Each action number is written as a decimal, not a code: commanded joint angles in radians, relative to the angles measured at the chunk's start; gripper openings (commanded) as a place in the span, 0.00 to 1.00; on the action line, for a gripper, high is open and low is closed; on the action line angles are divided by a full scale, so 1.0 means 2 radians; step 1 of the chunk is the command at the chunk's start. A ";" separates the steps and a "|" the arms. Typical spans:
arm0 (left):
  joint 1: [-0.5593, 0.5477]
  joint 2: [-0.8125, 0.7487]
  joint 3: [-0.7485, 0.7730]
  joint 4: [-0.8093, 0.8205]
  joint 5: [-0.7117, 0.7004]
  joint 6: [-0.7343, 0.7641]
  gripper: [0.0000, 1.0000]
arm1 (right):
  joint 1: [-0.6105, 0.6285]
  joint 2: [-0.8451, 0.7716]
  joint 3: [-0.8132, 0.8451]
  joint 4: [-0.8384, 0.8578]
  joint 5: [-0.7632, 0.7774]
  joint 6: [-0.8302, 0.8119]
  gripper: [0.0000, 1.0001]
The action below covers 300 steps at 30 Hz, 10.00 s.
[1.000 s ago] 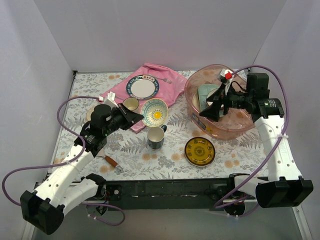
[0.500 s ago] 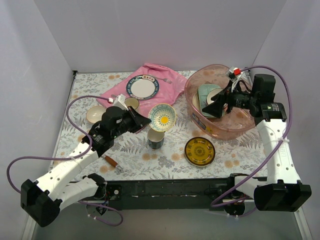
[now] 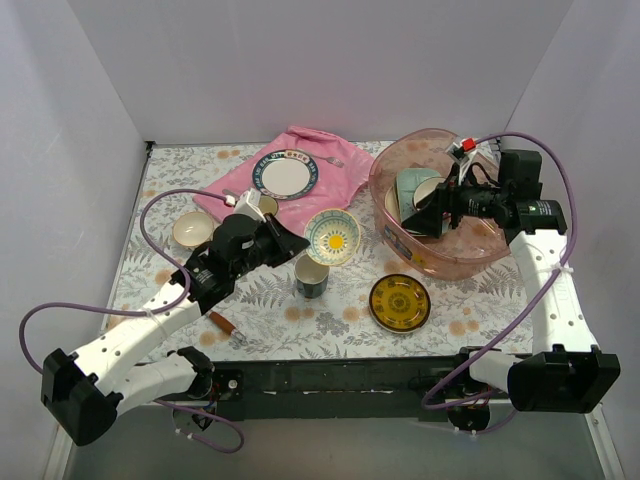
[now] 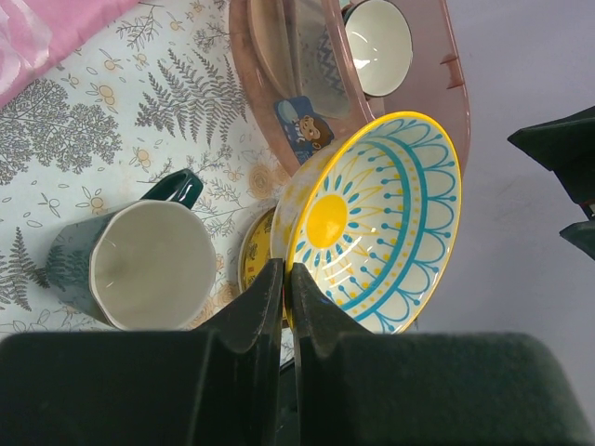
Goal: Place the mixed dishes into the plastic bin
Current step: Pick up the bowl from the center of the board, then place the bowl in the plastic bin, then pick up the bowl from the center of the board.
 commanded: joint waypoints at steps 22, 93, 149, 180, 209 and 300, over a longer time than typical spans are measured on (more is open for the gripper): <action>-0.058 0.038 0.050 0.042 -0.062 0.001 0.00 | 0.013 0.006 0.012 -0.046 0.028 -0.024 0.99; -0.115 -0.188 -0.038 -0.027 -0.252 0.194 0.98 | -0.089 0.161 0.088 0.112 0.249 0.046 0.01; -0.114 -0.214 -0.081 -0.056 -0.283 0.179 0.98 | -0.066 0.232 0.142 0.104 0.347 -0.022 0.44; 0.308 -0.044 -0.133 0.076 0.094 0.077 0.98 | -0.085 -0.065 -0.195 0.199 -0.021 -0.100 0.57; 0.376 0.014 -0.113 0.032 0.053 0.055 0.98 | -0.104 -0.085 -0.239 0.224 -0.083 -0.086 0.60; 0.429 0.225 0.038 -0.096 -0.109 -0.017 0.65 | -0.104 -0.075 -0.236 0.211 -0.074 -0.105 0.60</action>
